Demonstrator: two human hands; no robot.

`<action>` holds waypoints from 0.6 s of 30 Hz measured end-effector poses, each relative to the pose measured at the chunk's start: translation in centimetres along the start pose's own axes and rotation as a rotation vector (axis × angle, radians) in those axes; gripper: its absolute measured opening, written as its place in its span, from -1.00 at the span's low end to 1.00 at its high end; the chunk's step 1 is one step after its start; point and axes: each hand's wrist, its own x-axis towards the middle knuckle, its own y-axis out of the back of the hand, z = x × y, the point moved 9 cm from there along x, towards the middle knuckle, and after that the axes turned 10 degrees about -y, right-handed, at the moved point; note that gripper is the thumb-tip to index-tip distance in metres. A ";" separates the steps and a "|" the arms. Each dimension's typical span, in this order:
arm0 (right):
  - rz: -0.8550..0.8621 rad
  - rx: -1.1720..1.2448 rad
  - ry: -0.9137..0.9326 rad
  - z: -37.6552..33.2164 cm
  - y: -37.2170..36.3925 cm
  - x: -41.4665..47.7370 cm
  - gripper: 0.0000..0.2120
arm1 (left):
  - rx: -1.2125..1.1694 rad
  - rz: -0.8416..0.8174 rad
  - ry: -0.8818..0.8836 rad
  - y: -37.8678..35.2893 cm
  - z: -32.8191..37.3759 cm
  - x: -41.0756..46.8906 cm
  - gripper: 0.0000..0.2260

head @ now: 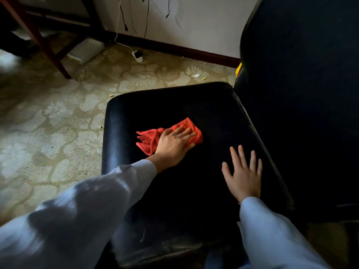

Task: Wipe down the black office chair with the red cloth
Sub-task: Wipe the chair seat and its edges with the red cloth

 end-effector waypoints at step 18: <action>-0.035 0.036 -0.004 0.3 -0.1 -0.3 -0.22 | -1.149 0.274 0.223 7.5 -3.0 2.3 -0.73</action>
